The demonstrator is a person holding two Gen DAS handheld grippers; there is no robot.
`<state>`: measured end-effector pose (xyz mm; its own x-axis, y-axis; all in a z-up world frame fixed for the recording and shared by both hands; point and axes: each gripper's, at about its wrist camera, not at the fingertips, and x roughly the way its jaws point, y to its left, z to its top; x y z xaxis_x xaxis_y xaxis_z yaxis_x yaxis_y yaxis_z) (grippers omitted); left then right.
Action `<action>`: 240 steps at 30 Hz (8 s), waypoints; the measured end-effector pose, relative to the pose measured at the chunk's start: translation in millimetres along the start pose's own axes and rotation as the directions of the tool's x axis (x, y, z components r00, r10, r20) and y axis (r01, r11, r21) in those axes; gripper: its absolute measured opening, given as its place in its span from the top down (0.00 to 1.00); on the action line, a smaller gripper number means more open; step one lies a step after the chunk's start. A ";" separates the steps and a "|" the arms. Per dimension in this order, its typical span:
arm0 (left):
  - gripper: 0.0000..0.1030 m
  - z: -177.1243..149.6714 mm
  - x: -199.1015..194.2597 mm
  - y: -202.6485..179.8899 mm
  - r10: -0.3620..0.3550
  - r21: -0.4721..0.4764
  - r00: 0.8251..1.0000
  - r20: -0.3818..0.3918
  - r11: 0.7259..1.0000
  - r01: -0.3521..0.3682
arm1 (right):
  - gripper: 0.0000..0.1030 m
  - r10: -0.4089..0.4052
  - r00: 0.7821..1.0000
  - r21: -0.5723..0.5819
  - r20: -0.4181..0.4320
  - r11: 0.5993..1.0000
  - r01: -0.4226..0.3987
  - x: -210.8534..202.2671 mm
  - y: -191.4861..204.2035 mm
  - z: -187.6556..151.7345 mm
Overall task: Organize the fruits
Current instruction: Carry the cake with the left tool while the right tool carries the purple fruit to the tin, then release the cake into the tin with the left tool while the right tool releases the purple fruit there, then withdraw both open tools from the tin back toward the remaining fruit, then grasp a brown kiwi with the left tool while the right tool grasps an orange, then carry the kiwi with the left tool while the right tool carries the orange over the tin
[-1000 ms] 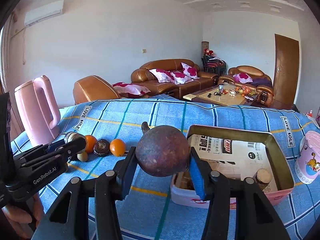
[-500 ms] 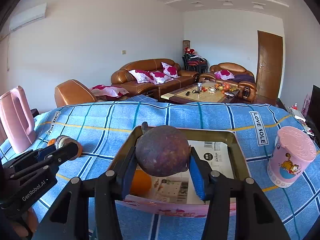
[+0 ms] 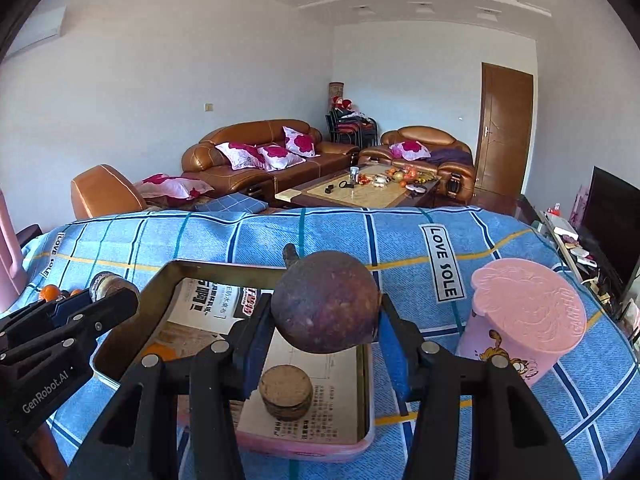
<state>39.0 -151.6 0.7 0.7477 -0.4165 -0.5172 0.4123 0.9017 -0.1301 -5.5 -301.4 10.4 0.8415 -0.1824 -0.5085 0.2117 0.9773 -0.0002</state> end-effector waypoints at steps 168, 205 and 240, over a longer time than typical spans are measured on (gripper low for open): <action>0.72 -51.8 -115.5 252.2 0.381 -0.276 0.922 -0.067 0.881 -0.384 | 0.67 0.256 0.894 -0.134 -0.368 0.937 -0.323 79.7 282.0 -19.3; 0.72 -45.5 -115.4 186.1 0.502 -0.137 0.863 0.051 0.860 -0.492 | 0.68 0.248 0.969 -0.154 0.017 0.958 -0.242 -34.4 206.0 -31.6; 0.72 -25.1 -57.3 56.1 0.343 -0.005 0.936 0.075 0.939 -0.343 | 0.68 0.103 0.991 -0.038 0.087 0.994 -0.100 -27.8 65.4 -13.0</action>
<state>6.3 -74.3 1.8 0.8806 -0.0899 -0.4653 0.1283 0.9904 0.0514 -21.5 -231.0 13.3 0.8988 -0.0897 -0.4290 0.1077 0.9940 0.0179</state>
